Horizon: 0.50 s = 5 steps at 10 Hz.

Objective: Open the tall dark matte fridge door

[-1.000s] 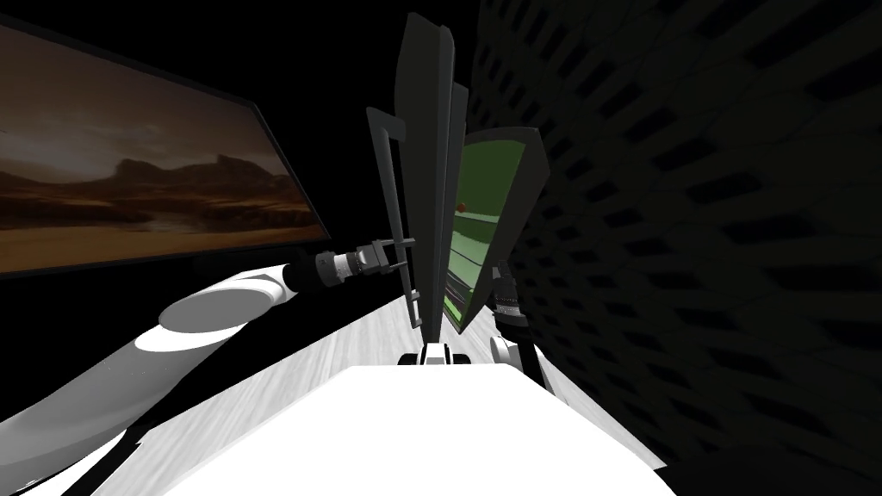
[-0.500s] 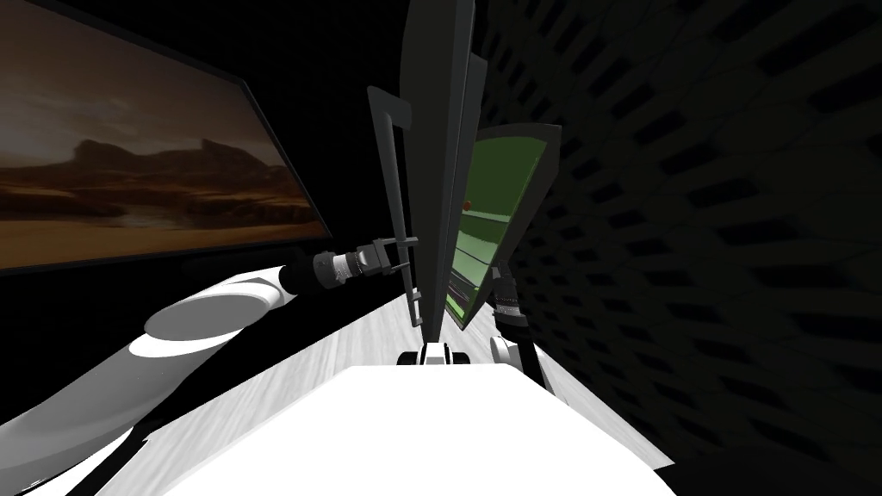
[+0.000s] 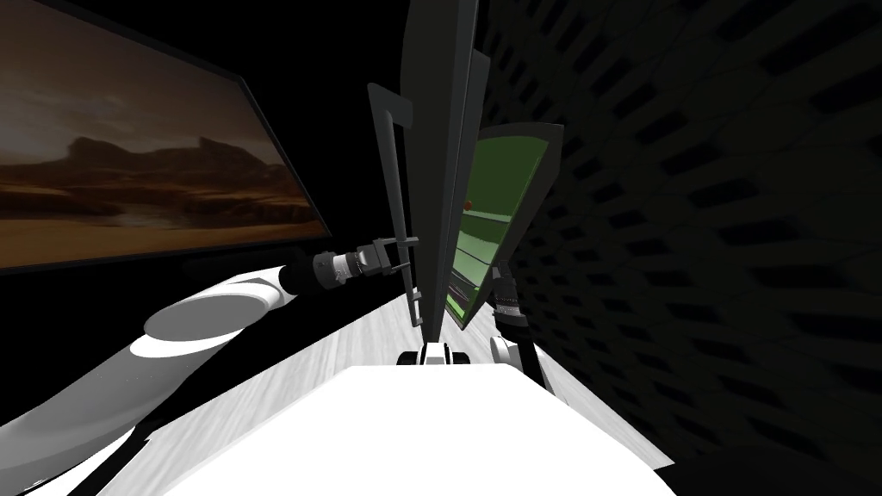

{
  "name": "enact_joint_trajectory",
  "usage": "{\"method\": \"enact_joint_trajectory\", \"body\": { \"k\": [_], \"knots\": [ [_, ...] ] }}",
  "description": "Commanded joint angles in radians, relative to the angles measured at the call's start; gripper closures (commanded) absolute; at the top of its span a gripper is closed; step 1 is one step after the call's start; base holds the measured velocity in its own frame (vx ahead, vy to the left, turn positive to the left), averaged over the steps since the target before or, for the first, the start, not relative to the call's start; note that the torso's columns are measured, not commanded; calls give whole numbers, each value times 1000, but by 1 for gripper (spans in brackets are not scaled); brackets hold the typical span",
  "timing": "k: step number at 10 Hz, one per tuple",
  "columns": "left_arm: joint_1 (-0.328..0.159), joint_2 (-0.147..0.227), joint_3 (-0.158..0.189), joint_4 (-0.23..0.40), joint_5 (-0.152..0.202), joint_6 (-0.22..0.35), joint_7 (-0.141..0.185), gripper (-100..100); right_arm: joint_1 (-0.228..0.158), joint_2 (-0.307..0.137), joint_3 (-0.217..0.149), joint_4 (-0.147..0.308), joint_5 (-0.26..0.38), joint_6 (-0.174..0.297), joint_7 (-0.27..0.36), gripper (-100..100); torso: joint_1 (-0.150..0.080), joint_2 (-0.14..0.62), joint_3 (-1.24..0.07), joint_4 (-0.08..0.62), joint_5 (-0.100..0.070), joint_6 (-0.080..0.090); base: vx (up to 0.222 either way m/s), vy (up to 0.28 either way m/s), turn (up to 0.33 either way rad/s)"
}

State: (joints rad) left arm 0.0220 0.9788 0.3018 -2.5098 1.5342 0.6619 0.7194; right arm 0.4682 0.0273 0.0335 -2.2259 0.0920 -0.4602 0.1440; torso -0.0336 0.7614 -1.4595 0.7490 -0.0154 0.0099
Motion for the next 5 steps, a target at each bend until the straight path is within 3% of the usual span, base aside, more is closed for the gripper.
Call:
{"method": "enact_joint_trajectory", "body": {
  "k": [1,5],
  "knots": [
    [-7,0,-12,-25,1,2,-1,100,0,0,0,0,0,0,0,0,1,0,0,0,0,1,-3,20,-3],
    [-14,0,-1,-30,2,-9,-12,100,0,0,0,0,0,0,0,0,0,0,0,-1,0,1,-2,11,-22]
  ]
}}
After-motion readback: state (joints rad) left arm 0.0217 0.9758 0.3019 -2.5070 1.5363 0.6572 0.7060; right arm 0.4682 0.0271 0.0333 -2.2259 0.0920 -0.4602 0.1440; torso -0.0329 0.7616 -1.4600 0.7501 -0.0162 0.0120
